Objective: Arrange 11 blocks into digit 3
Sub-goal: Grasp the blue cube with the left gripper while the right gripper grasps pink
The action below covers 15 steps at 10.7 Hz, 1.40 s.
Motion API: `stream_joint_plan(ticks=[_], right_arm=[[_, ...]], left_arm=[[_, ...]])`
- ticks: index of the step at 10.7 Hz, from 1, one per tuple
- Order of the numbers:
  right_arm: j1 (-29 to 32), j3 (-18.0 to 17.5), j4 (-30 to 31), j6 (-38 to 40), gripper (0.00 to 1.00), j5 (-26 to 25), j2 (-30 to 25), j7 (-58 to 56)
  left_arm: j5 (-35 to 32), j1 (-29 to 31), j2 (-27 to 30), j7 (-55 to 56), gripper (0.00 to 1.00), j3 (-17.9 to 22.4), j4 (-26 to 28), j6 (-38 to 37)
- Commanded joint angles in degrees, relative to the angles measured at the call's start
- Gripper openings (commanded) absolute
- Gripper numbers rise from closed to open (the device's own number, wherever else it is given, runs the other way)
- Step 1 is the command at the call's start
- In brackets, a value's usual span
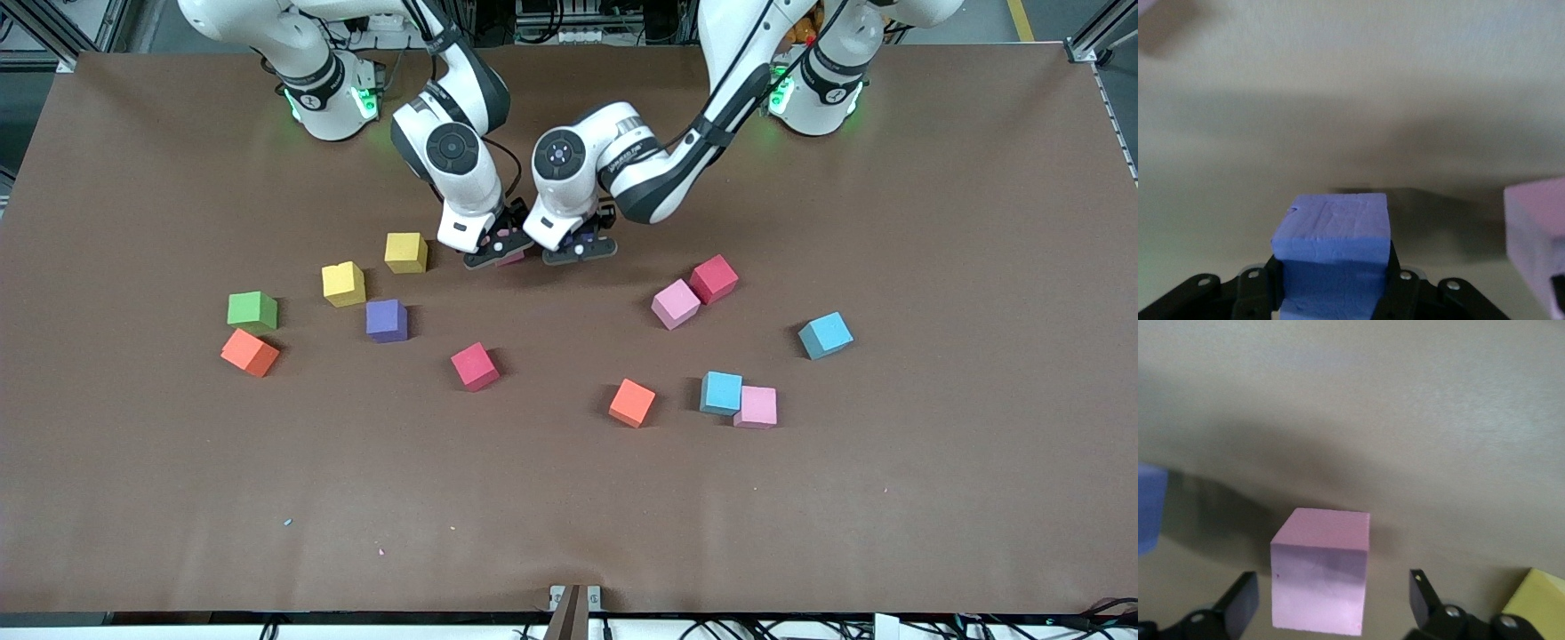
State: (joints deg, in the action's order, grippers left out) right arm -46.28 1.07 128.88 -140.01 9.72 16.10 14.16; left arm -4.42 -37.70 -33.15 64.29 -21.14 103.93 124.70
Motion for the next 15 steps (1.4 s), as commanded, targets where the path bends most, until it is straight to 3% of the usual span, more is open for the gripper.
stream_joint_plan(ticks=[1,3,8,9,10,11,14,15], right_arm=[[-1.2,0.2,0.6,-0.8,1.00,0.4,-0.1,1.0],[-1.2,0.2,0.7,-1.5,1.00,0.4,0.9,1.0],[-1.5,0.2,1.0,-4.1,1.00,0.4,3.0,1.2],[-1.5,0.2,1.1,-4.2,0.88,0.4,3.1,1.2],[-1.5,0.2,1.1,-4.0,0.36,0.4,3.1,1.2],[-1.3,0.2,1.1,-3.4,0.14,0.4,2.6,1.4],[4.2,0.4,1.0,1.7,0.12,-0.2,-0.8,-5.2],[6.3,0.5,1.0,3.4,0.12,-0.3,-1.9,-8.1]], left_arm=[[-1.3,-0.4,1.6,-0.9,0.13,-1.1,4.4,1.9],[-2.3,-1.6,1.6,-0.8,0.13,-1.3,6.9,4.5],[-3.3,-2.6,1.1,-0.6,0.15,-1.3,7.0,6.5],[-4.8,-2.6,1.1,-0.4,0.15,-1.3,7.1,7.6],[-5.9,-2.7,0.7,0.0,0.15,-1.3,7.5,9.2],[-6.6,-2.8,0.7,0.2,0.15,-1.3,8.3,11.1],[-6.9,-2.7,1.4,0.3,0.19,-1.3,9.4,12.0],[-6.9,-2.6,1.4,0.8,0.61,-1.3,9.3,11.9]])
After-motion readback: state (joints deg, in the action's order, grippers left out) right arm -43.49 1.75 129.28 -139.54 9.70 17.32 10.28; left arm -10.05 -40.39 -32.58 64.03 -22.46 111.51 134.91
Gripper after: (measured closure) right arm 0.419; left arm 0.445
